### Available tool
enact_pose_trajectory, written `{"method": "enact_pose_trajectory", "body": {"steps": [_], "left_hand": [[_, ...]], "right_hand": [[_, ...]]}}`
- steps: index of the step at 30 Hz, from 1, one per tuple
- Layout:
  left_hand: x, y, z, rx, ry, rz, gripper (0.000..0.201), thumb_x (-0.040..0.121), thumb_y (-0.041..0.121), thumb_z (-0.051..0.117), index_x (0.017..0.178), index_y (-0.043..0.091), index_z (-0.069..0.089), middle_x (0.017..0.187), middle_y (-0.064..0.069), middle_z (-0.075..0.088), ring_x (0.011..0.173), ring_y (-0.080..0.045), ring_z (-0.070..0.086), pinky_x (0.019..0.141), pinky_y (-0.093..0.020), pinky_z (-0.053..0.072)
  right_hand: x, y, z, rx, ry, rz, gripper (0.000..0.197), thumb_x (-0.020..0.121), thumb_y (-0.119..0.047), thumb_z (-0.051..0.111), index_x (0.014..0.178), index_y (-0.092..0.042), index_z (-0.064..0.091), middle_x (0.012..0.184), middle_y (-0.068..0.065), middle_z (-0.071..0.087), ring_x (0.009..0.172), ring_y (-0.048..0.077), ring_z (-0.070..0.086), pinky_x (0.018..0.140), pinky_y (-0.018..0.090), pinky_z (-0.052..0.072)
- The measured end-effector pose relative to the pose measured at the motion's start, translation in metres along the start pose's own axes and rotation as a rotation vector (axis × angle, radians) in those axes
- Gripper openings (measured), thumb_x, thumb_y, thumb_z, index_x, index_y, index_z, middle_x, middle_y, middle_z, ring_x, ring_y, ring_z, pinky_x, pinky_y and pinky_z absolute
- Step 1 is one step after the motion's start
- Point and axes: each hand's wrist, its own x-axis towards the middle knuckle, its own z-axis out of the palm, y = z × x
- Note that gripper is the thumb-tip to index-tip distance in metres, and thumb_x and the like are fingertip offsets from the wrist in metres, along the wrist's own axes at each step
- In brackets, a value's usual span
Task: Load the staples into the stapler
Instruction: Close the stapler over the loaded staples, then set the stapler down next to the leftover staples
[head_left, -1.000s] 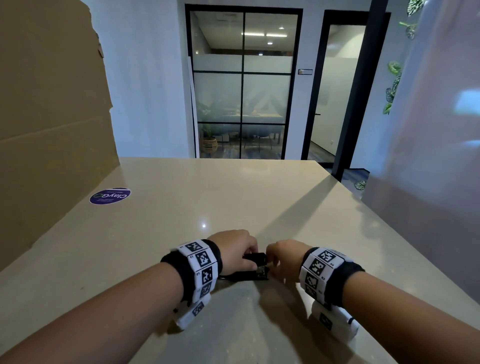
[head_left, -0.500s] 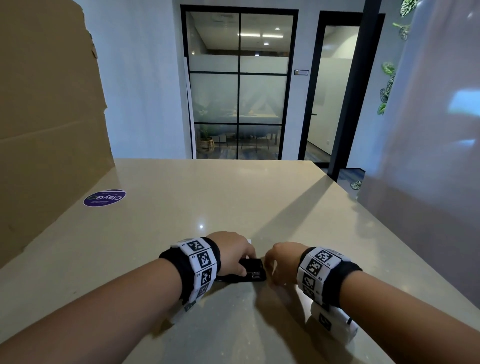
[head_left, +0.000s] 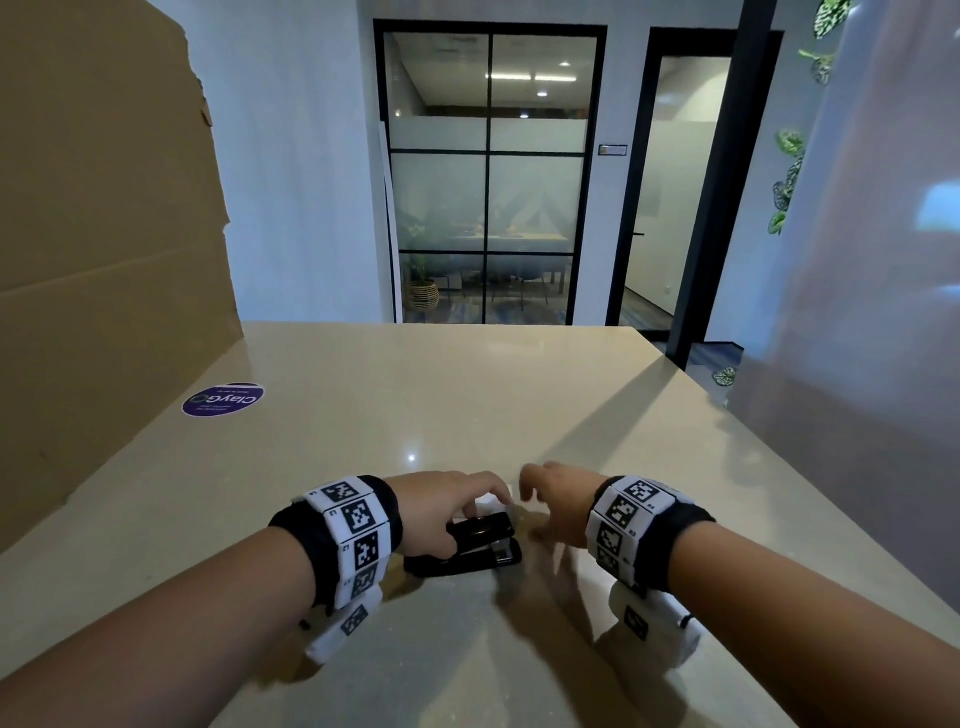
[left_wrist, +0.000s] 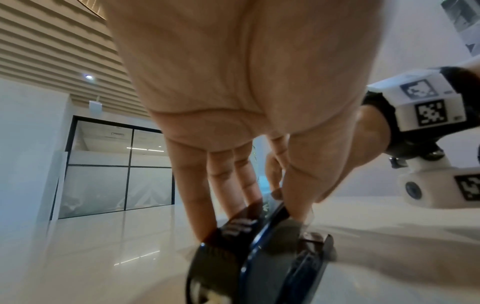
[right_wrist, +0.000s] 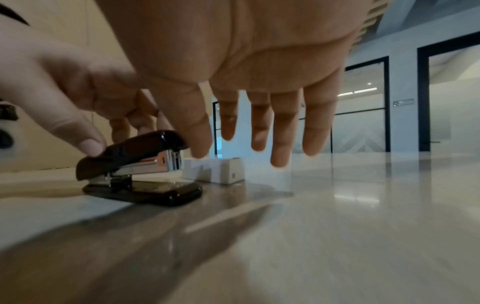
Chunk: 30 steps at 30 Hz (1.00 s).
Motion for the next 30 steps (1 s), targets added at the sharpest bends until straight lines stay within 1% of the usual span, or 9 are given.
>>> {"method": "enact_pose_trajectory", "body": {"steps": [2, 5, 8, 11, 14, 16, 20, 24, 30], "left_hand": [[-0.002, -0.003, 0.0, 0.008, -0.011, 0.008, 0.056, 0.083, 0.008, 0.056, 0.126, 0.04, 0.039, 0.121, 0.0, 0.06, 0.103, -0.022, 0.06, 0.087, -0.038, 0.051], [-0.004, -0.008, 0.002, 0.047, -0.02, -0.008, 0.048, 0.086, 0.012, 0.055, 0.126, 0.036, 0.044, 0.122, -0.003, 0.057, 0.104, -0.024, 0.057, 0.088, -0.04, 0.048], [-0.007, -0.016, 0.002, 0.034, 0.003, -0.035, 0.045, 0.089, 0.018, 0.056, 0.129, 0.034, 0.044, 0.123, -0.003, 0.055, 0.102, -0.022, 0.056, 0.086, -0.034, 0.045], [-0.01, -0.023, 0.003, 0.042, 0.024, -0.062, 0.049, 0.089, 0.023, 0.056, 0.133, 0.038, 0.04, 0.121, -0.003, 0.055, 0.097, -0.019, 0.055, 0.087, -0.033, 0.045], [-0.012, -0.031, 0.006, 0.051, 0.045, -0.118, 0.053, 0.09, 0.027, 0.055, 0.137, 0.038, 0.035, 0.123, -0.005, 0.058, 0.107, -0.024, 0.058, 0.094, -0.039, 0.047], [-0.012, -0.035, 0.007, 0.06, 0.08, -0.158, 0.053, 0.09, 0.029, 0.056, 0.139, 0.034, 0.035, 0.125, -0.006, 0.059, 0.111, -0.025, 0.058, 0.094, -0.037, 0.048], [-0.01, -0.042, 0.006, 0.106, 0.146, -0.254, 0.049, 0.092, 0.034, 0.055, 0.138, 0.022, 0.041, 0.125, -0.008, 0.061, 0.109, -0.027, 0.06, 0.09, -0.036, 0.05], [-0.01, -0.055, 0.003, 0.133, 0.147, -0.343, 0.042, 0.091, 0.037, 0.054, 0.127, 0.015, 0.049, 0.12, -0.01, 0.063, 0.105, -0.029, 0.061, 0.089, -0.04, 0.052], [-0.02, -0.079, -0.003, 0.122, 0.154, -0.415, 0.044, 0.092, 0.034, 0.055, 0.13, 0.014, 0.049, 0.124, -0.011, 0.062, 0.11, -0.03, 0.06, 0.092, -0.04, 0.051]], "right_hand": [[0.005, -0.006, -0.003, 0.0, 0.018, -0.06, 0.042, 0.089, -0.031, 0.057, 0.129, -0.03, 0.047, 0.137, 0.004, 0.047, 0.114, 0.03, 0.058, 0.096, 0.039, 0.049], [0.011, -0.016, -0.009, -0.004, -0.124, -0.098, 0.046, 0.093, -0.021, 0.048, 0.137, -0.033, 0.046, 0.151, 0.001, 0.037, 0.132, 0.028, 0.045, 0.108, 0.043, 0.039], [0.015, -0.024, -0.01, -0.049, -0.178, -0.092, 0.039, 0.094, -0.028, 0.043, 0.132, -0.036, 0.052, 0.138, 0.003, 0.053, 0.122, 0.029, 0.053, 0.101, 0.043, 0.045], [0.018, -0.025, -0.006, -0.116, -0.154, -0.048, 0.043, 0.094, -0.033, 0.046, 0.136, -0.044, 0.044, 0.135, 0.001, 0.046, 0.121, 0.029, 0.053, 0.094, 0.04, 0.044], [0.02, -0.028, -0.006, -0.14, -0.147, -0.039, 0.048, 0.092, -0.033, 0.053, 0.139, -0.036, 0.043, 0.133, 0.004, 0.048, 0.122, 0.03, 0.053, 0.095, 0.039, 0.044], [0.021, -0.03, -0.007, -0.113, -0.132, -0.05, 0.046, 0.089, -0.032, 0.058, 0.135, -0.03, 0.049, 0.131, 0.006, 0.052, 0.121, 0.03, 0.054, 0.095, 0.039, 0.045], [0.025, -0.032, -0.007, -0.064, -0.075, -0.033, 0.044, 0.083, -0.032, 0.066, 0.126, -0.029, 0.056, 0.133, 0.005, 0.044, 0.116, 0.029, 0.056, 0.094, 0.037, 0.046], [0.032, -0.037, -0.011, -0.077, -0.105, -0.055, 0.045, 0.085, -0.018, 0.063, 0.129, -0.02, 0.057, 0.132, 0.009, 0.053, 0.117, 0.028, 0.057, 0.085, 0.029, 0.045], [0.046, -0.063, -0.015, -0.11, -0.13, -0.141, 0.043, 0.091, -0.011, 0.057, 0.133, -0.016, 0.055, 0.137, 0.01, 0.054, 0.124, 0.027, 0.053, 0.1, 0.031, 0.043]]}}
